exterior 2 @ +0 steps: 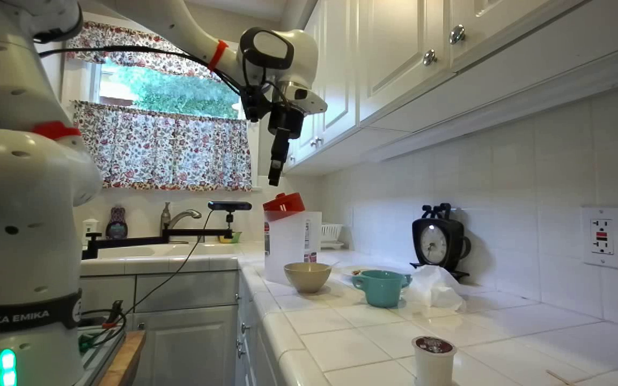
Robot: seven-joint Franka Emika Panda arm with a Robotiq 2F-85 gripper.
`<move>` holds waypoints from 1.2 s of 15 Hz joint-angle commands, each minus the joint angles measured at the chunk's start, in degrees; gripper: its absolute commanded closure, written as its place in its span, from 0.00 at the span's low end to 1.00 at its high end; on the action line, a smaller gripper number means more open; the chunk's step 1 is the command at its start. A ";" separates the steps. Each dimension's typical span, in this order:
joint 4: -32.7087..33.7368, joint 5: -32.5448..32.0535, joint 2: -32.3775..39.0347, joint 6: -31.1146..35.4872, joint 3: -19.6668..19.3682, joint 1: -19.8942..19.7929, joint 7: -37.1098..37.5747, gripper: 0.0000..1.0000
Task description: Wipe four tiles of the counter using the serviette
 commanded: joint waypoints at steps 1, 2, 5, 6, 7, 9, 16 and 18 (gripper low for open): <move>0.11 0.04 0.03 -0.12 0.10 -0.13 -0.06 0.00; 0.47 -0.20 1.09 0.29 0.10 -0.06 -0.57 0.00; 0.97 -1.40 3.35 3.60 -0.03 0.07 -2.41 0.00; 0.44 -1.92 4.11 7.86 -0.16 0.23 -3.68 0.00; 0.30 -2.04 4.91 10.51 -0.17 0.28 -4.08 0.00; -0.53 -1.27 6.63 18.80 -0.33 0.33 -4.35 0.00; -0.02 -0.59 9.84 25.45 -0.47 0.14 -2.47 0.00; -0.02 -0.59 9.80 25.51 -0.47 0.14 -2.45 0.00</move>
